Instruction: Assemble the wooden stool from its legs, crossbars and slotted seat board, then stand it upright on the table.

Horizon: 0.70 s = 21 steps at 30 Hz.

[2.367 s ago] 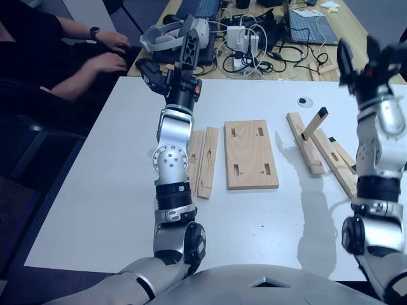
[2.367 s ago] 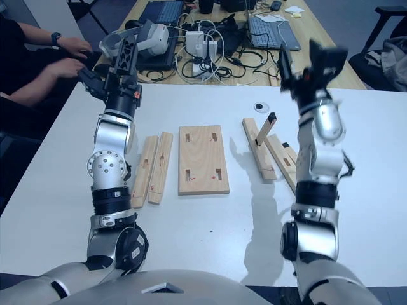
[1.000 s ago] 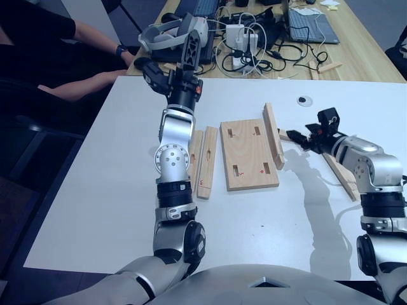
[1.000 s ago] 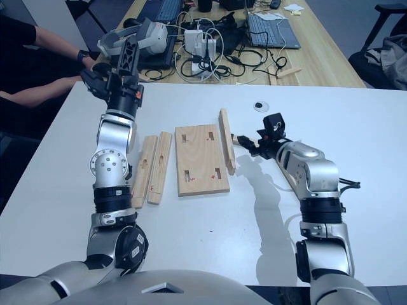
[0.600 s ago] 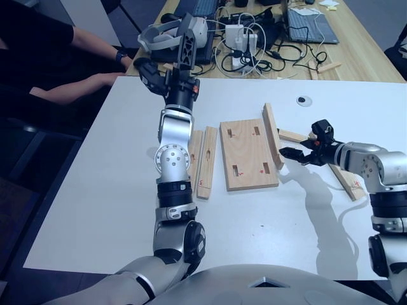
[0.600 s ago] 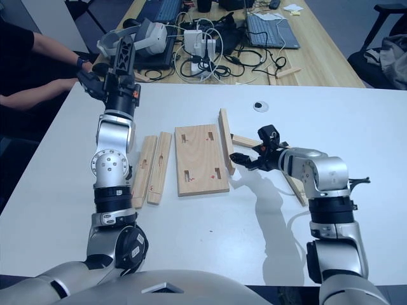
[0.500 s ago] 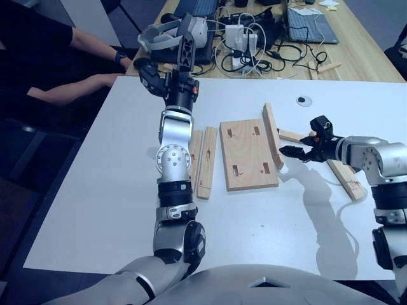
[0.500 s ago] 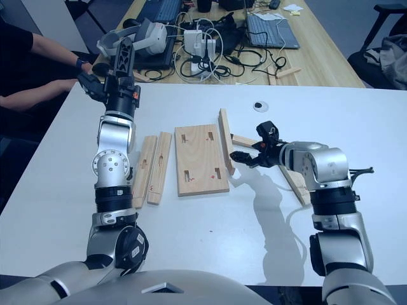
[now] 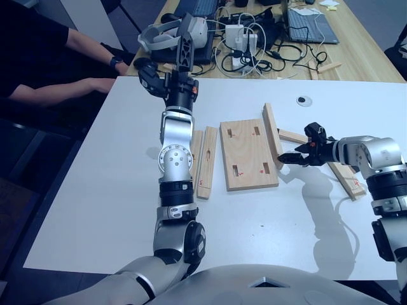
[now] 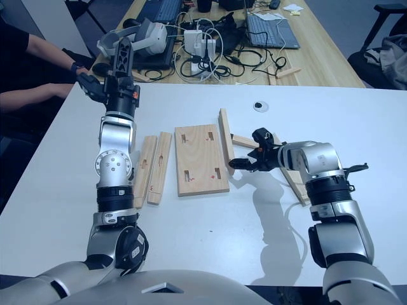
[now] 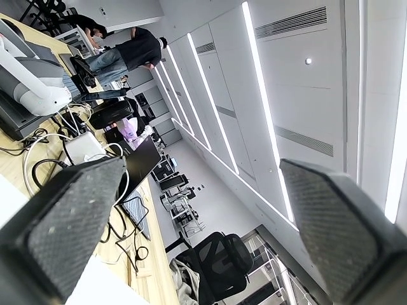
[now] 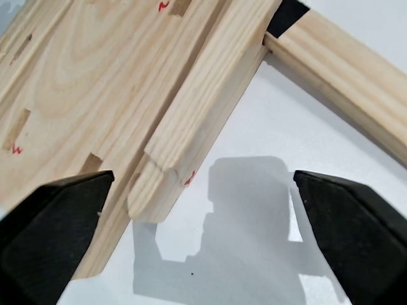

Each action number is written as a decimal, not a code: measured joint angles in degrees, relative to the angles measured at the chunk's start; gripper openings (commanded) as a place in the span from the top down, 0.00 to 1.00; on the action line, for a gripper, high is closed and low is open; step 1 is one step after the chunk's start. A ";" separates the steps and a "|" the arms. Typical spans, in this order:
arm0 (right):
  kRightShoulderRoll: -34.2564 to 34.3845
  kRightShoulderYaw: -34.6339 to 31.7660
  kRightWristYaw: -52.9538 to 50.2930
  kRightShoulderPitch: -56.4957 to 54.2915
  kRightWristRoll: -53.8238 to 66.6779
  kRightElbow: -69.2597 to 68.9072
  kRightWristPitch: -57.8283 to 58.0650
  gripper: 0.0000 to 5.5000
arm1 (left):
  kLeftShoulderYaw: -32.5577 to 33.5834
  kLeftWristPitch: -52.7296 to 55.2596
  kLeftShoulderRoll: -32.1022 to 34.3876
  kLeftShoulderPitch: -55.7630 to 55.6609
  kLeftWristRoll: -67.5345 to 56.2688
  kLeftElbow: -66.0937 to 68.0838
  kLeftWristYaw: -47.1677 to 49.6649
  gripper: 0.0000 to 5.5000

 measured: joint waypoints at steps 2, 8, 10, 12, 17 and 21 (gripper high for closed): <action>-0.58 1.70 1.28 -1.18 -1.56 1.49 -1.07 0.02 | -0.10 -0.42 0.00 0.00 -0.01 0.01 0.00 0.19; -0.77 2.50 1.79 -2.37 -5.30 5.46 -3.50 0.02 | -0.21 -1.09 0.00 0.00 -0.46 0.04 0.01 0.19; -0.83 2.49 1.04 -2.49 -6.53 6.77 -4.67 0.02 | -0.25 -1.21 0.00 0.00 -0.53 0.07 0.01 0.19; -1.11 2.47 0.61 -2.51 -7.77 7.74 -6.18 0.02 | -0.30 -1.49 0.00 0.00 -0.64 0.11 0.01 0.19; -1.41 2.33 0.51 -2.27 -10.51 10.89 -12.62 0.02 | -0.39 -1.60 0.00 0.00 -1.06 0.10 0.01 0.19; -0.97 -1.06 0.89 -0.64 -8.96 11.08 -14.07 0.02 | -0.82 -1.42 0.00 0.00 -1.13 0.05 0.02 0.19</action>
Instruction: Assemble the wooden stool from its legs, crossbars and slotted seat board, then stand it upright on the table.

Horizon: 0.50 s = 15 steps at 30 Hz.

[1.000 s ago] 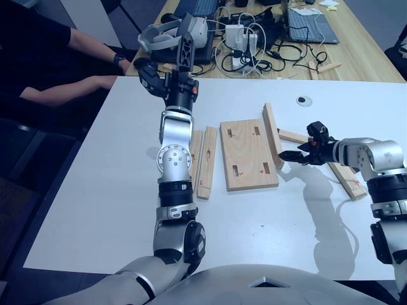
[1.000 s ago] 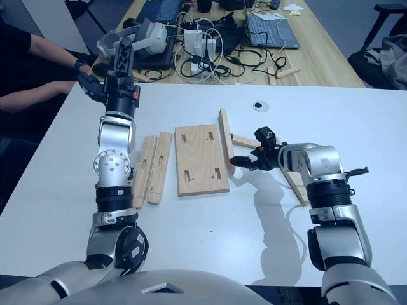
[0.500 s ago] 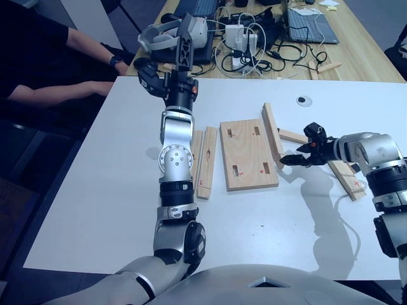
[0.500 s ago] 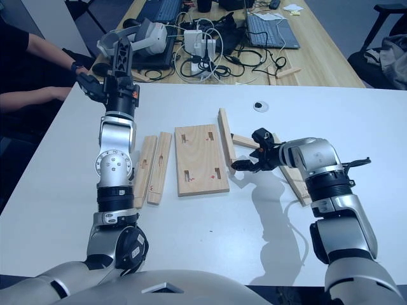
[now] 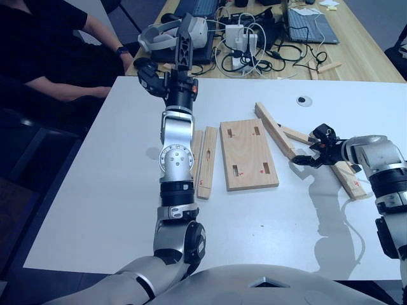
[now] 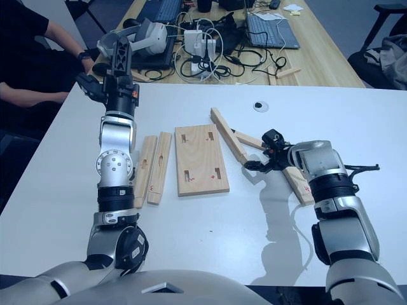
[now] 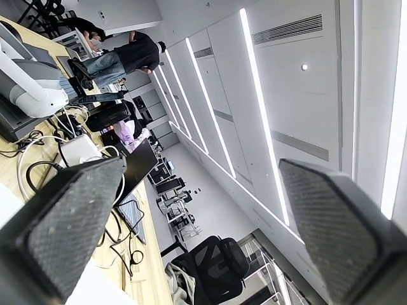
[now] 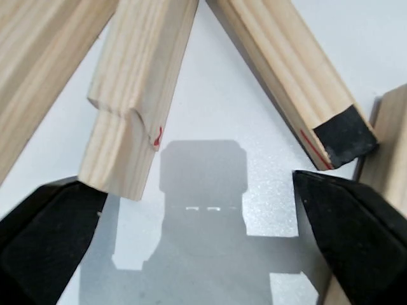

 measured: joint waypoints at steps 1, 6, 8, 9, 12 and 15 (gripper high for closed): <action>0.29 -1.07 -0.04 0.18 0.64 0.08 -0.03 0.02 | -0.06 0.11 0.00 0.00 0.00 -0.02 0.00 0.19; 2.10 -4.08 -0.27 0.89 1.87 1.20 -0.23 0.09 | -0.62 0.59 0.00 0.00 0.00 -0.18 0.00 0.19; 2.27 -4.11 0.07 0.88 1.82 1.90 -1.13 0.16 | -0.78 0.70 0.00 0.01 0.01 -0.60 0.00 0.19; 2.38 -4.09 0.22 0.88 1.78 2.21 -1.64 0.18 | -1.04 0.76 0.00 0.01 0.01 -0.85 0.00 0.19; 2.92 -4.06 1.12 0.66 1.50 3.67 -3.55 0.28 | -1.22 1.00 0.00 0.01 0.00 -1.12 0.07 0.19; 3.73 -4.19 1.11 0.33 1.38 4.53 -4.21 0.37 | -1.24 1.41 0.00 0.01 -0.10 -1.15 0.28 0.19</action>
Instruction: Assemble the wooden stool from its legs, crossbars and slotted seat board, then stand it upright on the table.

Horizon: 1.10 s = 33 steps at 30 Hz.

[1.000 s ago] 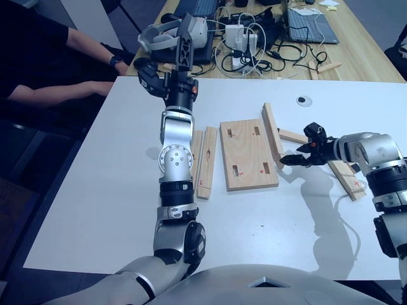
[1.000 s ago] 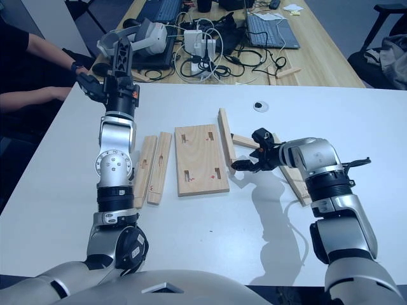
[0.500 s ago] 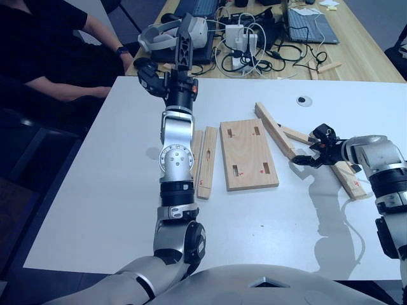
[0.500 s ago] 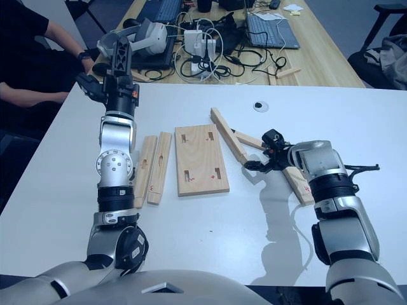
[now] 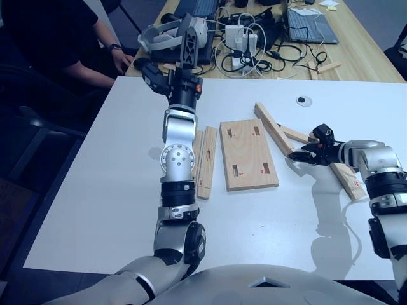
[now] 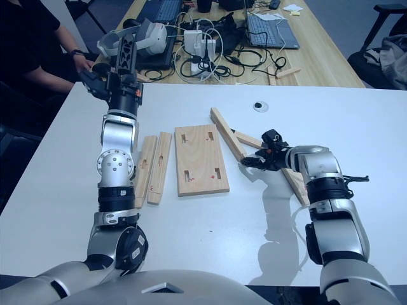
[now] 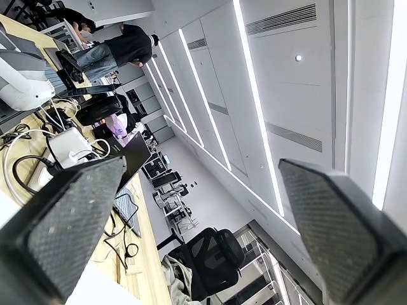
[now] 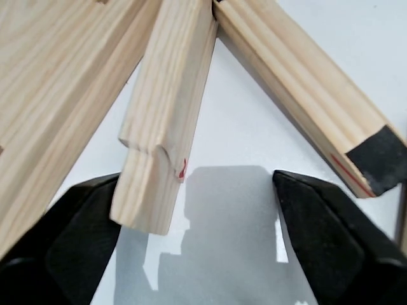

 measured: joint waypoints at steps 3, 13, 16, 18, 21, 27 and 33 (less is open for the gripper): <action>0.36 -0.04 -0.17 0.00 -0.09 0.38 -0.57 0.46 | 0.00 0.20 0.00 0.00 -0.01 -0.03 0.12 0.19; 0.40 2.95 -0.33 -1.33 -5.69 2.86 -7.48 0.77 | 0.75 -0.07 0.01 -0.02 0.14 1.96 -0.01 0.19; -0.41 4.82 -1.68 -0.71 -9.59 2.22 -13.43 0.86 | 1.20 -0.45 0.01 -0.03 0.08 2.37 -0.29 0.19; -1.35 5.04 -3.51 -0.13 -11.31 1.70 -16.23 0.87 | 1.23 -0.50 0.01 -0.04 0.03 2.53 -0.46 0.19; -1.99 4.52 -7.09 2.30 -12.94 0.28 -20.11 0.88 | 1.24 -0.56 0.01 -0.04 0.01 2.84 -0.68 0.19; -4.69 3.70 -13.54 9.21 -17.07 -3.74 -32.68 0.88 | 1.26 -0.72 0.00 -0.04 -0.02 2.86 -0.79 0.19; -9.67 3.08 -27.43 19.20 -25.01 -4.72 -53.41 0.88 | 1.33 -1.01 0.00 -0.04 -0.61 2.66 -0.78 0.19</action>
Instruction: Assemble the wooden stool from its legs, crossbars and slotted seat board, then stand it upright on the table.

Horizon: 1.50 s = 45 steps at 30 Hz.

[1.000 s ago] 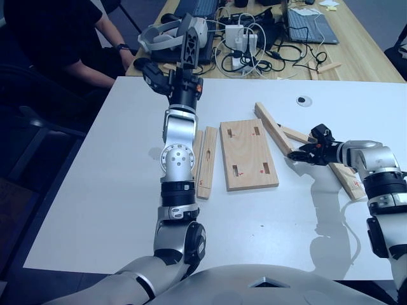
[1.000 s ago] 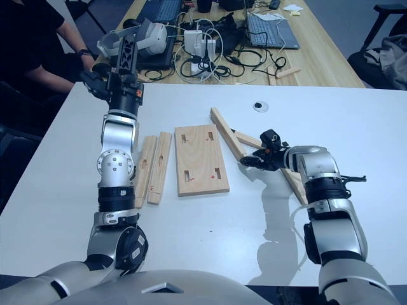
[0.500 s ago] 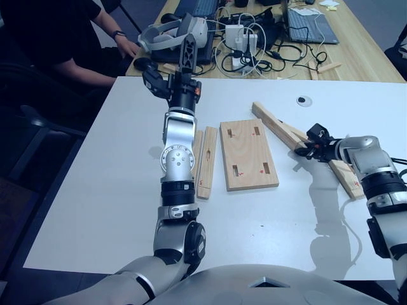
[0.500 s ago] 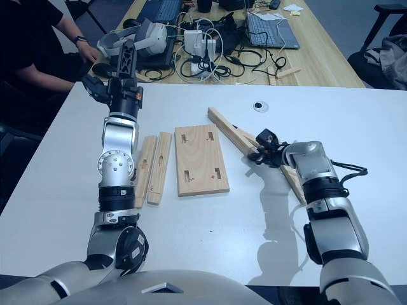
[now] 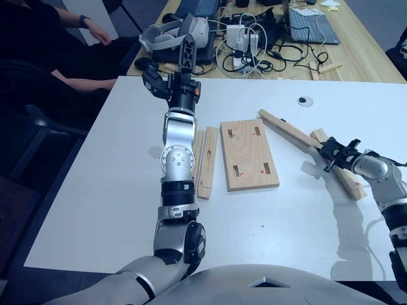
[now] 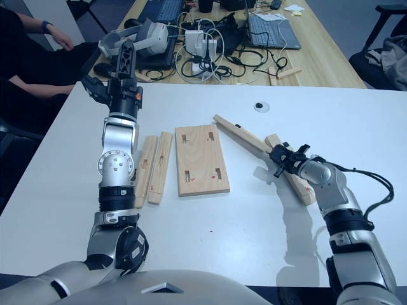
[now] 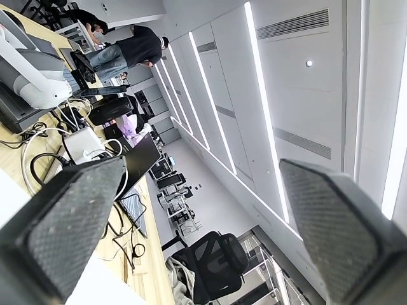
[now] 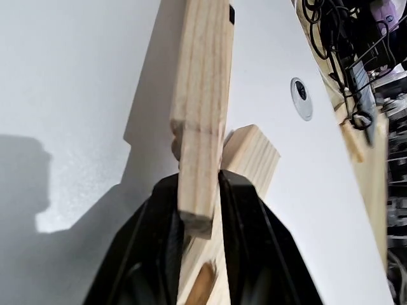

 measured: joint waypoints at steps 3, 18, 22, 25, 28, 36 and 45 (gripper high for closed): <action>-1.66 0.30 -8.55 4.95 -5.09 -0.12 -9.88 0.88 | 0.00 -0.03 0.00 0.00 -0.36 -0.27 0.09 0.19; -6.80 4.07 -31.74 10.19 -24.56 0.25 -27.45 0.54 | -0.02 0.01 0.00 0.00 -0.68 -0.72 0.24 0.19; -10.18 3.95 -29.99 11.73 -22.77 1.04 -32.27 0.42 | -0.01 -0.16 0.00 0.00 -0.67 -0.86 0.24 0.19; -14.21 3.75 -28.36 13.15 -21.38 1.95 -36.60 0.35 | 0.00 -0.64 0.00 0.00 -0.68 -0.91 0.29 0.19; -19.86 5.06 -19.19 14.79 -12.36 3.39 -42.78 0.26 | 0.02 -0.98 0.00 0.01 -0.88 -1.12 0.41 0.19; -27.86 6.96 23.21 17.85 27.95 -13.43 -10.89 0.16 | 0.00 -1.14 0.09 0.06 -0.88 -1.14 0.35 0.19; -42.49 11.60 65.21 -1.82 48.22 -30.65 38.23 0.16 | 0.04 -0.86 0.02 0.04 -1.42 -2.36 1.48 0.19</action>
